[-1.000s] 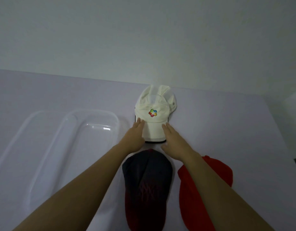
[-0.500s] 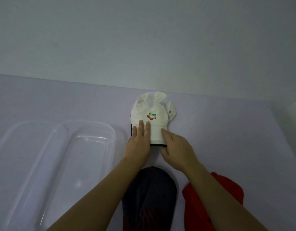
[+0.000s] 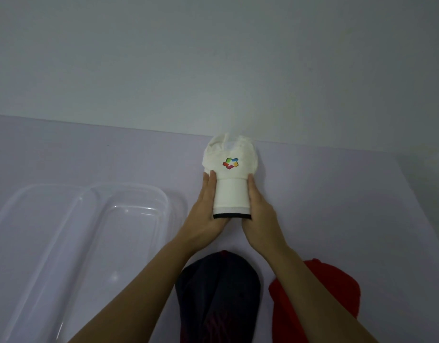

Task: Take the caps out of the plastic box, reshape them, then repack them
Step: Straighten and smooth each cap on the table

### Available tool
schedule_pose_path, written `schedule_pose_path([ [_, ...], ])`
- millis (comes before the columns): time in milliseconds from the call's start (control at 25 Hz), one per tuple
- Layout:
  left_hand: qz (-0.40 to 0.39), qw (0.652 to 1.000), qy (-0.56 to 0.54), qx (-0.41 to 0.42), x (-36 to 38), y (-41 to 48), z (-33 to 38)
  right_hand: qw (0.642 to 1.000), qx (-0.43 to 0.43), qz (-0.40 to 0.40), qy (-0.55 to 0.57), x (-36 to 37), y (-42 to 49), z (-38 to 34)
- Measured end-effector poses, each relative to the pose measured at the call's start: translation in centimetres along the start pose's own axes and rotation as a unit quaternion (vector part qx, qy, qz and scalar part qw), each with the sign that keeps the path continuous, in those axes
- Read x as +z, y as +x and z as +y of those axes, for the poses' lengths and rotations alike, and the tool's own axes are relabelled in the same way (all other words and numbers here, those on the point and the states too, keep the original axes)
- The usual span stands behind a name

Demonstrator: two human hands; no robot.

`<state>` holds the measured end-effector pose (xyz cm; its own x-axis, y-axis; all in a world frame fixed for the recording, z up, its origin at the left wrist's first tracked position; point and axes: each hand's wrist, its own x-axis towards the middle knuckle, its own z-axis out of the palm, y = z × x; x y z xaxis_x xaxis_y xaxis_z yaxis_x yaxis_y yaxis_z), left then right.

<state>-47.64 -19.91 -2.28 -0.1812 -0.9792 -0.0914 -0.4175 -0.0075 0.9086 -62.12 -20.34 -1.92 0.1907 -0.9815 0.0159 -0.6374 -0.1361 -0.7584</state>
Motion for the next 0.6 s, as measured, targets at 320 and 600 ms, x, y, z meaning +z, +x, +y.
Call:
schedule_pose_path([
  [320,0.007,0.998,0.036,0.051,-0.9,-0.9,0.7,0.998,-0.047,0.048,0.008,-1.5,-0.3,0.2],
  [600,0.044,0.984,-0.173,0.020,-0.7,-1.8,2.6,0.975,-0.001,-0.005,0.222,0.2,-1.6,-1.5],
])
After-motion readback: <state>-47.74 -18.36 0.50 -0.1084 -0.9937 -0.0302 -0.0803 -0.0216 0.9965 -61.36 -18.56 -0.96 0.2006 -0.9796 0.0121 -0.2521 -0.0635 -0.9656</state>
